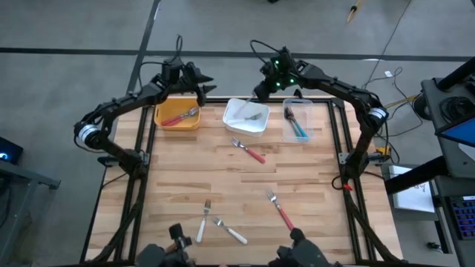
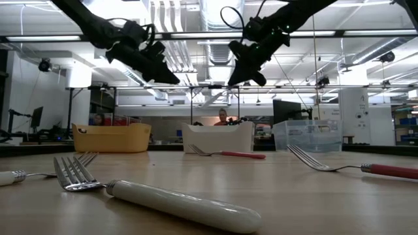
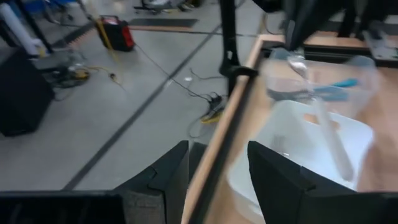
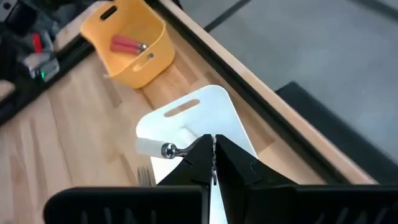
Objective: Sort silverware by color (type)
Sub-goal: Put the white fork into the white bin
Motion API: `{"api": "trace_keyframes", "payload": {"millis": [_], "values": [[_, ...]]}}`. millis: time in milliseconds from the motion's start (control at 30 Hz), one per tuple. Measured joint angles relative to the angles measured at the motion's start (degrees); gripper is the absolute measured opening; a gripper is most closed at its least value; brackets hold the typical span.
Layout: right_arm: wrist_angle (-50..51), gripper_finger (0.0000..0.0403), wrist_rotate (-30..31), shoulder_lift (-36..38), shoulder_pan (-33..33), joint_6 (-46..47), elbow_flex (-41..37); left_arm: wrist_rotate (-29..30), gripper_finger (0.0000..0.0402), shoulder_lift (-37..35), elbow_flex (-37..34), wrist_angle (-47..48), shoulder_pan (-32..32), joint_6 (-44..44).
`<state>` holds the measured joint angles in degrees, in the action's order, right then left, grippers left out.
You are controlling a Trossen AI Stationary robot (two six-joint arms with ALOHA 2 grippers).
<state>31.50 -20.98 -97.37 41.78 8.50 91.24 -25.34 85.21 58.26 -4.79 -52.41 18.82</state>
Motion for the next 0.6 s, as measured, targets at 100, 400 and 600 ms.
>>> {"api": "trace_keyframes", "payload": {"millis": [100,400,600], "values": [[-0.1,0.0008,3.1,-1.2,-0.2,4.4,-0.1,0.0,0.0146,0.0,0.0,-2.1,-1.9,0.1],[0.0,0.0008,5.9,-6.0,-2.0,13.2,-0.8,-0.1,0.0146,0.0,0.0,-6.6,-5.2,0.2],[-0.3,0.0008,8.1,-8.0,-3.2,16.4,-0.8,-0.1,0.0146,0.0,0.0,-6.8,-5.8,2.1]]}}
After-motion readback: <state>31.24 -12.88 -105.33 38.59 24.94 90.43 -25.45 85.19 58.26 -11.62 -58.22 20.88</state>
